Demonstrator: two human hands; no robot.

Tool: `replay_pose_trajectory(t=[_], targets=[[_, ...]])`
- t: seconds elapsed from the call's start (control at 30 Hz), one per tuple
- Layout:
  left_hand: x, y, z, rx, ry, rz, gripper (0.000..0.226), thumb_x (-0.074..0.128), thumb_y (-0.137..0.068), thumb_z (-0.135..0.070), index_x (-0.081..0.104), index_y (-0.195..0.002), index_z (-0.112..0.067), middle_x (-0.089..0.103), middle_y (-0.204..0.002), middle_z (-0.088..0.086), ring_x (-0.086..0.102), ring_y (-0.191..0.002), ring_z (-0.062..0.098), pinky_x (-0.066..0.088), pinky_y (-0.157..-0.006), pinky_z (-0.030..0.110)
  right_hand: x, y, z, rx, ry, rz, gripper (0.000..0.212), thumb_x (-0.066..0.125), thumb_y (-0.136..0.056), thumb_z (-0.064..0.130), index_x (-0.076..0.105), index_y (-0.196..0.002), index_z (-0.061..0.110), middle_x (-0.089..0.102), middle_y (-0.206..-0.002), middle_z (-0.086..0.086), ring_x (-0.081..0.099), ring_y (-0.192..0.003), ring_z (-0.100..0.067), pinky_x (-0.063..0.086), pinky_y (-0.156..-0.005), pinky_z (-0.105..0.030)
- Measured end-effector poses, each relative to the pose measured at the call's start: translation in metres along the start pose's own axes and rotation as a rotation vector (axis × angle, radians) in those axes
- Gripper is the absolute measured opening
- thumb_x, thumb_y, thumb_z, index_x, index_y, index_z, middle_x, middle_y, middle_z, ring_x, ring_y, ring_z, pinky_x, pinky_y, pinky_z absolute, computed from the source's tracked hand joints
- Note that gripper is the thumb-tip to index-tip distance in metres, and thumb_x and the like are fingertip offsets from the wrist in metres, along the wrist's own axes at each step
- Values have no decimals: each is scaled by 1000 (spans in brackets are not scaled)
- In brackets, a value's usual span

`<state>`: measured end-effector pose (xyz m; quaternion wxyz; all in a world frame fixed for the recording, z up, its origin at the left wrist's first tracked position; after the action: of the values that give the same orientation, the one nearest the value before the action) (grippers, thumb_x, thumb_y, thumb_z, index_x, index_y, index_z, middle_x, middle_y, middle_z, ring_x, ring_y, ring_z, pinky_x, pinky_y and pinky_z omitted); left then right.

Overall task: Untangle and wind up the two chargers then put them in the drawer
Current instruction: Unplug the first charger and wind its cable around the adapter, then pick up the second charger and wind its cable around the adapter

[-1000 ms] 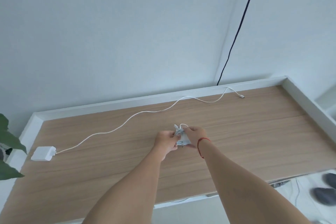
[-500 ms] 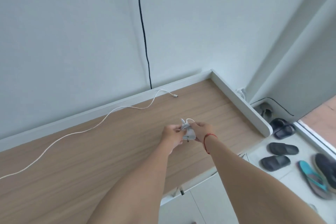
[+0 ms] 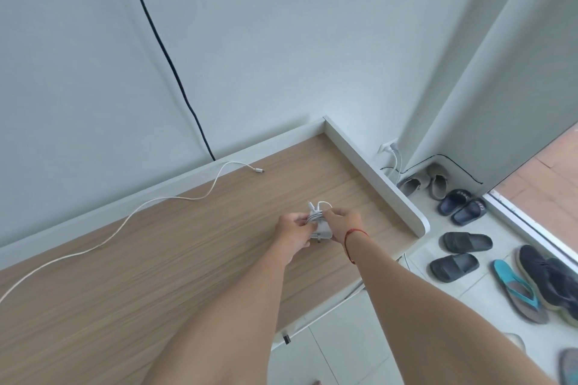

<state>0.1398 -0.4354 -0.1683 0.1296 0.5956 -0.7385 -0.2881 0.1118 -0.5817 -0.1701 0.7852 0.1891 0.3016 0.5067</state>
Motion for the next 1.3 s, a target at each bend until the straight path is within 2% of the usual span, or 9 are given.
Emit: replay_pose_trajectory(t=[0.2,0.33,0.43,0.53,0.63,0.77,1.0,1.1,1.3], targets=[[7,0,-2,22,-69,28,38,63,-90,-10,59,-128,-13,65,-101,-2,60,-84,15,56,-75,32,-7,2,0,10,78,-3,27,52,-96,27,68,-106,8,67,-94,-19,56,-78,-23,55,-80,-39],[8,1,-2,9,-122,39,41,62,-91,-14,56,-132,-18,64,-104,-3,61,-88,16,55,-80,35,-4,1,1,-28,141,-20,31,48,-97,31,68,-111,12,60,-86,-6,57,-83,-22,55,-89,-43],[6,3,-2,-9,-142,39,44,62,-91,-15,54,-135,-19,62,-102,-3,59,-89,16,54,-79,33,-1,2,4,-60,205,-13,34,44,-98,33,66,-108,9,59,-86,-7,56,-80,-24,52,-82,-39],[2,5,-3,-11,-157,27,43,62,-92,-17,54,-134,-16,64,-107,-3,60,-93,16,53,-77,30,-5,6,10,-87,285,-42,33,42,-99,32,62,-106,7,59,-100,-14,57,-97,-30,47,-90,-37],[-13,7,-7,3,-240,-25,44,65,-89,-25,57,-131,-13,63,-126,3,61,-112,19,51,-97,34,-14,13,21,-86,395,-119,43,42,-100,29,50,-132,1,55,-131,-18,50,-123,-33,41,-95,-33],[-61,22,-28,63,-405,-181,44,59,-91,-33,58,-130,-14,61,-132,4,58,-120,20,46,-101,30,1,27,53,-192,549,-144,42,43,-96,30,53,-128,4,54,-131,-18,49,-122,-33,41,-95,-36],[-194,58,-47,50,-493,-340,41,53,-87,-37,63,-122,-19,63,-127,4,60,-114,25,48,-96,33,119,79,125,-404,663,33,49,44,-96,30,45,-137,3,50,-136,-18,45,-128,-33,39,-103,-38],[-274,86,-43,43,-505,-442,28,52,-87,-33,66,-104,-15,67,-117,8,61,-107,27,49,-87,33,197,118,146,-512,736,141,46,42,-97,30,47,-136,6,52,-132,-17,50,-122,-32,44,-100,-38],[-448,150,16,-71,-408,-598,48,55,-90,-40,52,-133,-19,53,-134,1,54,-121,24,44,-98,32,380,216,157,-684,825,320,45,38,-100,31,43,-139,8,40,-143,-13,40,-131,-30,36,-103,-38]])
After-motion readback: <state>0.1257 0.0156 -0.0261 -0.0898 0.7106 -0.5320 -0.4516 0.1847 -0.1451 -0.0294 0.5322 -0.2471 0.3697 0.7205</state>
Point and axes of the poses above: each hand's wrist, its own y-axis away from the middle knuckle, its own x-axis out of the palm, z = x × y, the point moved 10 cm from there along -y, towards the middle knuckle
